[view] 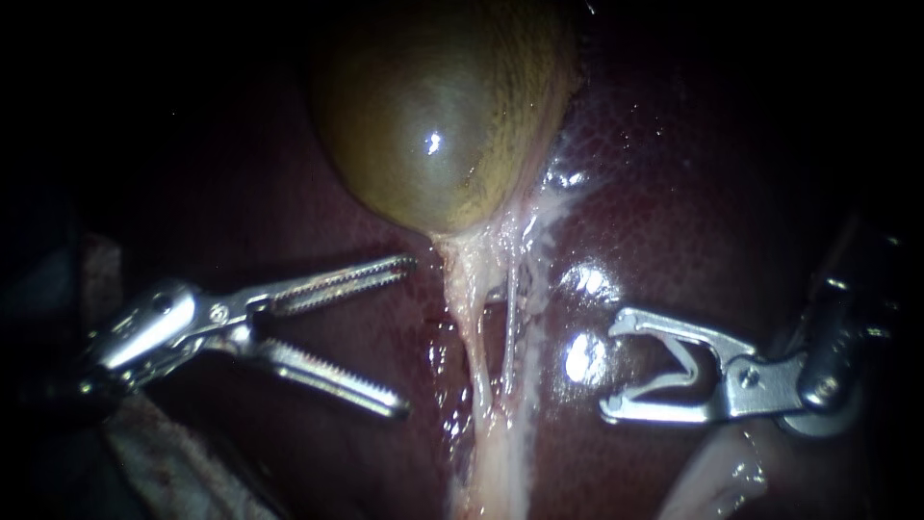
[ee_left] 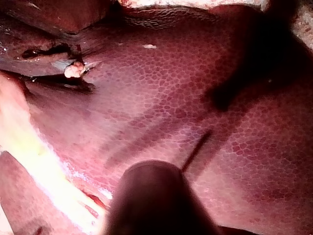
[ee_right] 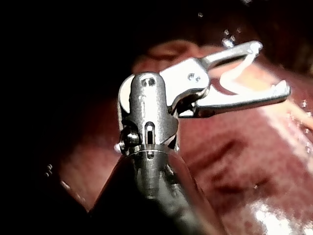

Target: Grabbing gallbladder

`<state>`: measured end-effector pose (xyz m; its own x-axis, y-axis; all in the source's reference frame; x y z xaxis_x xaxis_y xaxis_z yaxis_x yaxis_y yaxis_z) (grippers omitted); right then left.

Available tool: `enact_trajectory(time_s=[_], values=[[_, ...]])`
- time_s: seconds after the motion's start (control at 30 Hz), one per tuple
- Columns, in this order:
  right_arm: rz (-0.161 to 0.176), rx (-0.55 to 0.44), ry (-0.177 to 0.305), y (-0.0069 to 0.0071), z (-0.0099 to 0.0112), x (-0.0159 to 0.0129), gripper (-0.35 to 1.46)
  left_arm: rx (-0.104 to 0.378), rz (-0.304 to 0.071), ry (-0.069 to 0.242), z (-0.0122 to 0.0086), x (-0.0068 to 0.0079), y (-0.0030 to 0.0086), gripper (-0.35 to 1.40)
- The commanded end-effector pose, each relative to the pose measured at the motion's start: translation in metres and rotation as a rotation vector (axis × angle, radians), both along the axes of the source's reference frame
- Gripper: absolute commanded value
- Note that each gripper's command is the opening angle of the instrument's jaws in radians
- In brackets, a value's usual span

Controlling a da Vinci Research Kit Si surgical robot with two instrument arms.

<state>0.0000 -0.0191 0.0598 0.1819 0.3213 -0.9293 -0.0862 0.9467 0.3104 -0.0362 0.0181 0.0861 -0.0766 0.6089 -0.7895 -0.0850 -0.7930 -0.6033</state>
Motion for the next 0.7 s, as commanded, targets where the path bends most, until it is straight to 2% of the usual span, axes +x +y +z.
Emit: enact_trajectory(time_s=[0.03,0.27,0.47,0.53,0.7], values=[[-0.001,0.000,0.000,0.0000,0.0000,0.0000,0.60,0.013,-0.005,0.002,0.0000,-0.0001,0.0000,1.21],[-0.002,0.000,0.001,-0.0001,-0.0001,0.0000,0.60,0.108,-0.055,0.020,0.0001,-0.0001,-0.0001,1.19],[-0.002,0.000,0.001,-0.0002,-0.0001,0.0000,0.60,0.200,-0.125,0.042,0.0005,-0.0001,-0.0001,1.19],[-0.002,0.000,0.001,-0.0002,-0.0001,0.0000,0.60,0.244,-0.147,0.056,0.0009,-0.0001,-0.0003,1.19],[-0.001,0.000,0.001,-0.0002,-0.0001,0.0001,0.60,0.300,-0.176,0.091,0.0021,-0.0002,-0.0007,1.19]])
